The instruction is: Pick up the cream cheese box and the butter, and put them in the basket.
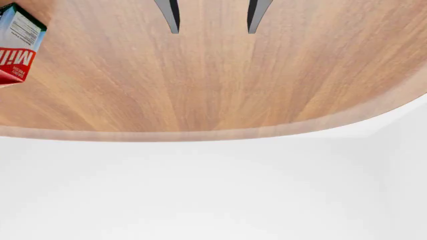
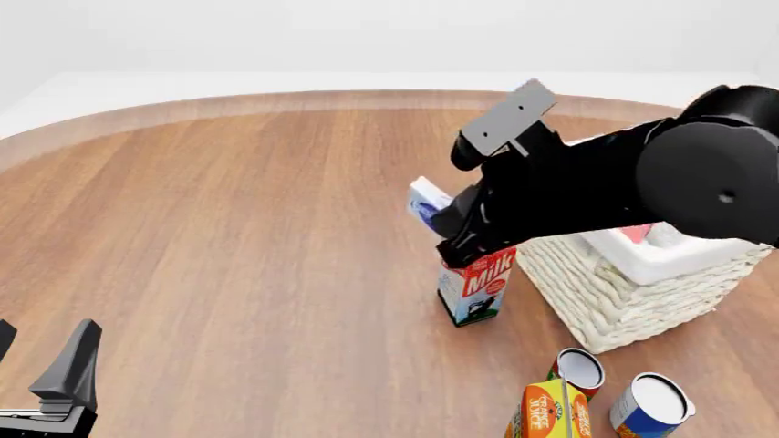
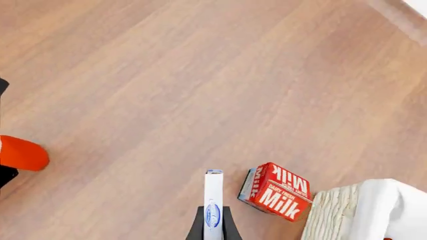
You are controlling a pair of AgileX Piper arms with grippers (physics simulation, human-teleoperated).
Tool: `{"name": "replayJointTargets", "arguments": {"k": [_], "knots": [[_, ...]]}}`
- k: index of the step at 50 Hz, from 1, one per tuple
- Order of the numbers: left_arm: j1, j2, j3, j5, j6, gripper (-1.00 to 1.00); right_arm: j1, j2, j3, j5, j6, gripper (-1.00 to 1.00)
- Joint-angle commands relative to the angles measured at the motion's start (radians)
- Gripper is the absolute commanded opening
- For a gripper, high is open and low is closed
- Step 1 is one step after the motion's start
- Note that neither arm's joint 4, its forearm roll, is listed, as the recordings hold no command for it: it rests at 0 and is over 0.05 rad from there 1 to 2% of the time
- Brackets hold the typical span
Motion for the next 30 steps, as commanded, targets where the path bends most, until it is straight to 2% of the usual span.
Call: {"name": "replayJointTargets", "arguments": {"k": [1, 11, 19, 21, 22, 30], "knots": [[0.000, 0.000, 0.000, 0.000, 0.000, 1.00, -0.095, -0.073, -0.032, 0.046, -0.066, -1.00], [0.000, 0.000, 0.000, 0.000, 0.000, 1.00, -0.200, -0.131, -0.038, 0.065, -0.111, -1.00], [0.000, 0.000, 0.000, 0.000, 0.000, 1.00, -0.279, -0.157, -0.058, 0.076, -0.087, -1.00], [0.000, 0.000, 0.000, 0.000, 0.000, 1.00, -0.301, -0.164, -0.085, 0.103, -0.082, -1.00], [0.000, 0.000, 0.000, 0.000, 0.000, 1.00, -0.337, -0.177, -0.072, 0.094, -0.079, -1.00], [0.000, 0.000, 0.000, 0.000, 0.000, 1.00, -0.401, -0.203, -0.035, 0.066, -0.045, -1.00]]}}
